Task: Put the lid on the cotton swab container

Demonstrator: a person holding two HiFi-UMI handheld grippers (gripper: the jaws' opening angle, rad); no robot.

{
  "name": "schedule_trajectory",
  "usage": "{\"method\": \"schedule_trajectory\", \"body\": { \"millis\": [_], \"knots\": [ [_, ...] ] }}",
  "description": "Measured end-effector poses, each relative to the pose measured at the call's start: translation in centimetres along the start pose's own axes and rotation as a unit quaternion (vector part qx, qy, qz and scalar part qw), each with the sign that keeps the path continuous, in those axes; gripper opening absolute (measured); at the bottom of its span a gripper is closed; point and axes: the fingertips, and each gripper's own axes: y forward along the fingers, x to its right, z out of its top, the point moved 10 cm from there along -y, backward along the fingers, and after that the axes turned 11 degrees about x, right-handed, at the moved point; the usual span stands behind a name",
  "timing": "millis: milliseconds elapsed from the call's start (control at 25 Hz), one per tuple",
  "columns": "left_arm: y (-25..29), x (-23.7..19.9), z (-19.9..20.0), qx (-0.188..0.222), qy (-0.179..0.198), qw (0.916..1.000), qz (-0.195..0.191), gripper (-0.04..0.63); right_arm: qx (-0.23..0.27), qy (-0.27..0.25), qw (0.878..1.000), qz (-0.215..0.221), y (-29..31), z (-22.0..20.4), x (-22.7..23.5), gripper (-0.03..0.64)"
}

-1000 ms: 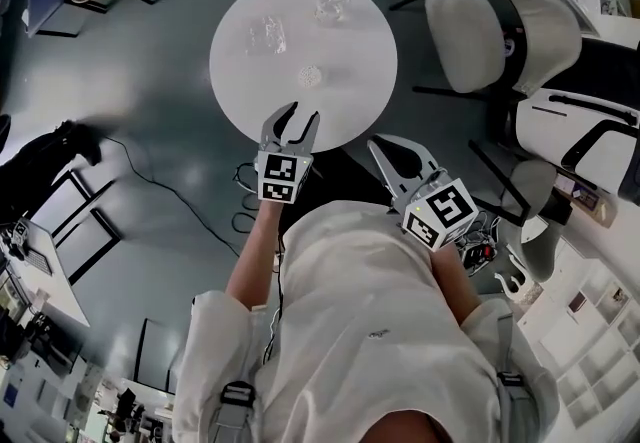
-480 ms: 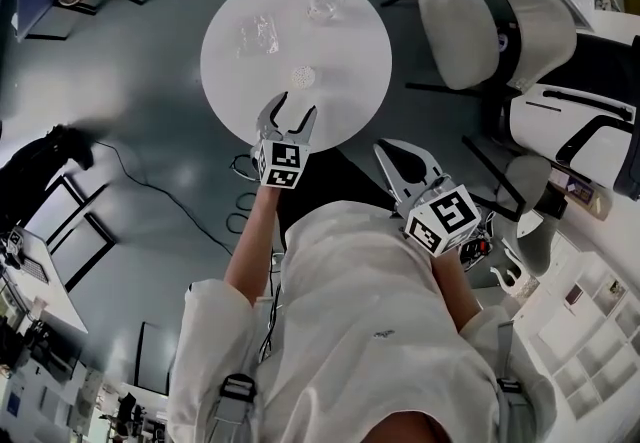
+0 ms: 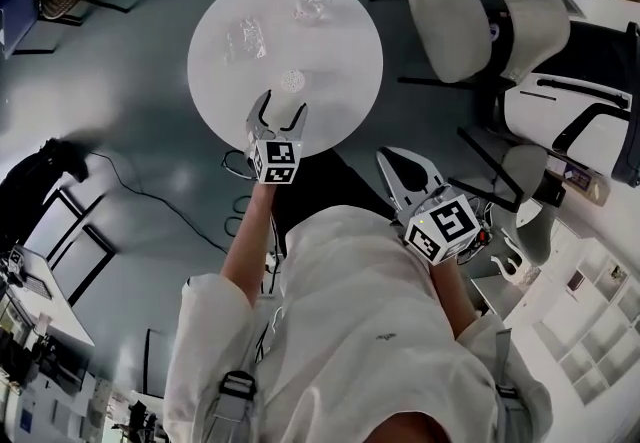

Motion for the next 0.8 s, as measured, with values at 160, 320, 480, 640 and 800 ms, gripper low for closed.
{"method": "schedule_trajectory", "body": {
  "millis": [160,320,480,640,800],
  "knots": [
    [1.3,-0.1,-0.4,0.002,0.011,0.9997,-0.019,0.345,-0.001,0.006,1.000,-0.009,-0.2,-0.3,0.1,0.005],
    [2.5,-0.3,-0.7,-0.006,0.006,0.9995,-0.030,0.345,-0.005,0.010,1.000,-0.012,-0.3,-0.7,0.3,0.005],
    [3.6,-0.5,-0.7,-0.012,0.020,0.9987,-0.046,0.345,-0.007,0.012,1.000,-0.019,-0.5,-0.8,0.5,0.005],
    [4.4,-1.0,-0.8,-0.021,0.033,0.9975,-0.059,0.345,-0.005,0.015,1.000,-0.026,-0.6,-0.8,0.7,0.005],
    [5.0,-1.6,-0.6,-0.022,0.047,0.9964,-0.067,0.344,-0.003,0.020,0.999,-0.027,-0.5,-0.9,0.7,0.005]
  ]
}}
